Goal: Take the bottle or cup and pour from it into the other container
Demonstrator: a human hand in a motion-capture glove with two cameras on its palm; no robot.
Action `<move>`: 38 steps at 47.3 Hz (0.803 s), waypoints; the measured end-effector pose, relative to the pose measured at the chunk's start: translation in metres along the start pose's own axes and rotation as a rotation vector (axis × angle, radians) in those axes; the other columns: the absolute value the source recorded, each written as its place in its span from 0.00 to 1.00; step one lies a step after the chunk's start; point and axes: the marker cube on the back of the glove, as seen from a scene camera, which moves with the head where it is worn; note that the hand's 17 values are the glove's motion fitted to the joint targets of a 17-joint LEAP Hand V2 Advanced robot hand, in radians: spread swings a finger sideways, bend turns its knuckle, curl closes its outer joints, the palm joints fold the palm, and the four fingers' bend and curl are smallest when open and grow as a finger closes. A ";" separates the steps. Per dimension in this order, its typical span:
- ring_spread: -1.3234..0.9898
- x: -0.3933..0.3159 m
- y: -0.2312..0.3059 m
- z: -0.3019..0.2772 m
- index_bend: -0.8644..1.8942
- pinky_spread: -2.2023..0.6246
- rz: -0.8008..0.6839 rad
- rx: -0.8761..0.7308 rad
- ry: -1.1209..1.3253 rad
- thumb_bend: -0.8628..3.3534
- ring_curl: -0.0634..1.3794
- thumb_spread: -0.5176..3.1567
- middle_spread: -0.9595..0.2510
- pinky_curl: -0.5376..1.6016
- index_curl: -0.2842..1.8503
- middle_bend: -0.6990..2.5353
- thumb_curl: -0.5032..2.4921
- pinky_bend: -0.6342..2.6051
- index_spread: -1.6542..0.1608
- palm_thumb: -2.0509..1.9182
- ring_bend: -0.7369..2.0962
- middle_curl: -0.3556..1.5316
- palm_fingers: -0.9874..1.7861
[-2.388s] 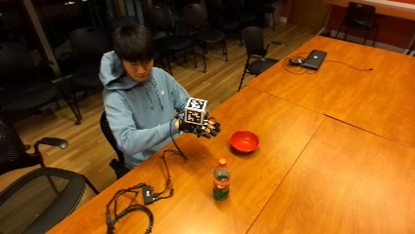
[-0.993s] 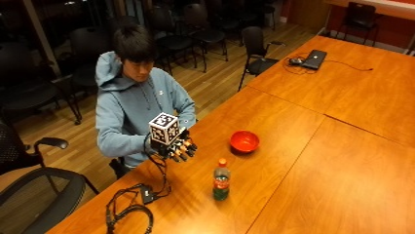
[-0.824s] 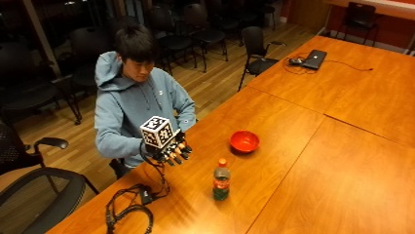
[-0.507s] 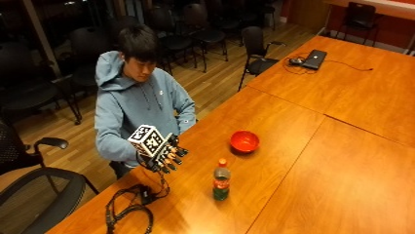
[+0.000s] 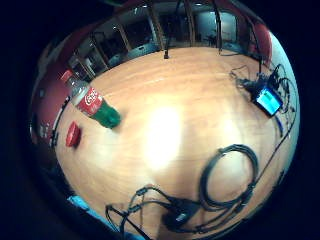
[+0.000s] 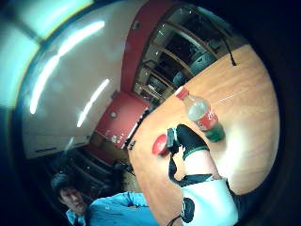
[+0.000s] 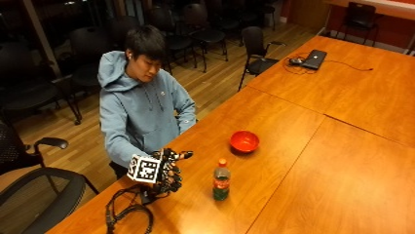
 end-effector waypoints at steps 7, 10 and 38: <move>0.62 0.008 -0.009 0.015 0.36 0.85 0.045 0.036 -0.087 0.20 0.25 0.40 0.83 0.38 0.24 0.28 0.31 0.41 0.77 0.69 0.43 0.35 0.40; 0.62 0.012 -0.011 0.024 0.36 0.85 0.053 0.031 -0.097 0.20 0.25 0.40 0.83 0.38 0.24 0.28 0.31 0.41 0.77 0.68 0.43 0.35 0.39; 0.63 0.006 -0.032 0.140 0.36 0.85 0.127 -0.099 -0.332 0.20 0.25 0.39 0.87 0.38 0.23 0.28 0.30 0.41 0.77 0.68 0.43 0.36 0.36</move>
